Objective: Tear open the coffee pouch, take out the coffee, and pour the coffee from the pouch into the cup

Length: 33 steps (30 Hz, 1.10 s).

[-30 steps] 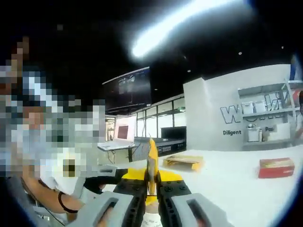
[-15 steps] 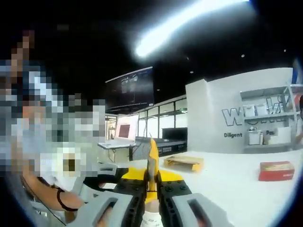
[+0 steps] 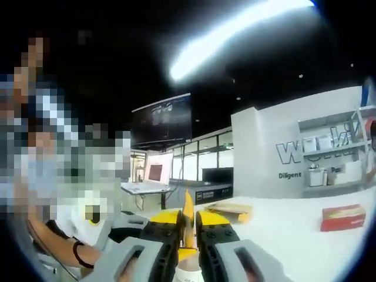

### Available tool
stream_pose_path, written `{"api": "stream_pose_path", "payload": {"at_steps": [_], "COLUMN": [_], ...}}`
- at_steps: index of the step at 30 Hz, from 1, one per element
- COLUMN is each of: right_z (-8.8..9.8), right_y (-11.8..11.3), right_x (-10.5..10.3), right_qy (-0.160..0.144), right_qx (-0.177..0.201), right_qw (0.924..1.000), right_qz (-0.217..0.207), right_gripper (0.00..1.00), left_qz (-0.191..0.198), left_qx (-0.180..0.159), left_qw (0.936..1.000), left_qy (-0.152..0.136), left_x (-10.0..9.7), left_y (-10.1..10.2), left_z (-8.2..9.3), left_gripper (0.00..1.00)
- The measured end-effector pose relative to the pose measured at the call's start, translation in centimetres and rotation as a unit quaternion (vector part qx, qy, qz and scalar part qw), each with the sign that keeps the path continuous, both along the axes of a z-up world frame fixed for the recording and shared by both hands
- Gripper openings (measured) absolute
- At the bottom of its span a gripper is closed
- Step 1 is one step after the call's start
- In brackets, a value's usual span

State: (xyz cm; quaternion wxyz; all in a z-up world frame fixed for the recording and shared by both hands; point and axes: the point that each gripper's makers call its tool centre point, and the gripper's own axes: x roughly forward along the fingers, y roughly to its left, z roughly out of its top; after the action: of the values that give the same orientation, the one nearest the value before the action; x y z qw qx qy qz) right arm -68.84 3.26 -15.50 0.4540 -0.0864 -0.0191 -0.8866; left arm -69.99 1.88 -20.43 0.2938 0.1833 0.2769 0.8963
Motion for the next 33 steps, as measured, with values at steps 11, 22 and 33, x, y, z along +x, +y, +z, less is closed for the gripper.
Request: {"api": "stream_pose_path", "payload": {"at_steps": [11,22,33], "right_z": [0.0,0.1,0.7], "right_y": [0.3,-0.1,-1.0], "right_x": [-0.3,-0.3,-0.4], "right_qy": [-0.015,-0.02,-0.026], "right_qx": [-0.012,-0.013,0.025], "right_qw": [0.9998,0.9997,0.9992], "right_qz": [-0.002,0.003,0.015], "right_gripper": [0.08,0.07,0.07], "left_qz": [-0.005,-0.017,-0.01], "left_qx": [0.004,0.015,0.023], "left_qw": [1.0,0.9997,0.9996], "left_qy": [-0.006,-0.001,0.01], "left_x": [-0.2,0.1,0.3], "left_y": [0.0,0.3,0.0], "left_z": [0.1,0.9,1.4], "left_gripper": [0.18,0.18,0.14]}}
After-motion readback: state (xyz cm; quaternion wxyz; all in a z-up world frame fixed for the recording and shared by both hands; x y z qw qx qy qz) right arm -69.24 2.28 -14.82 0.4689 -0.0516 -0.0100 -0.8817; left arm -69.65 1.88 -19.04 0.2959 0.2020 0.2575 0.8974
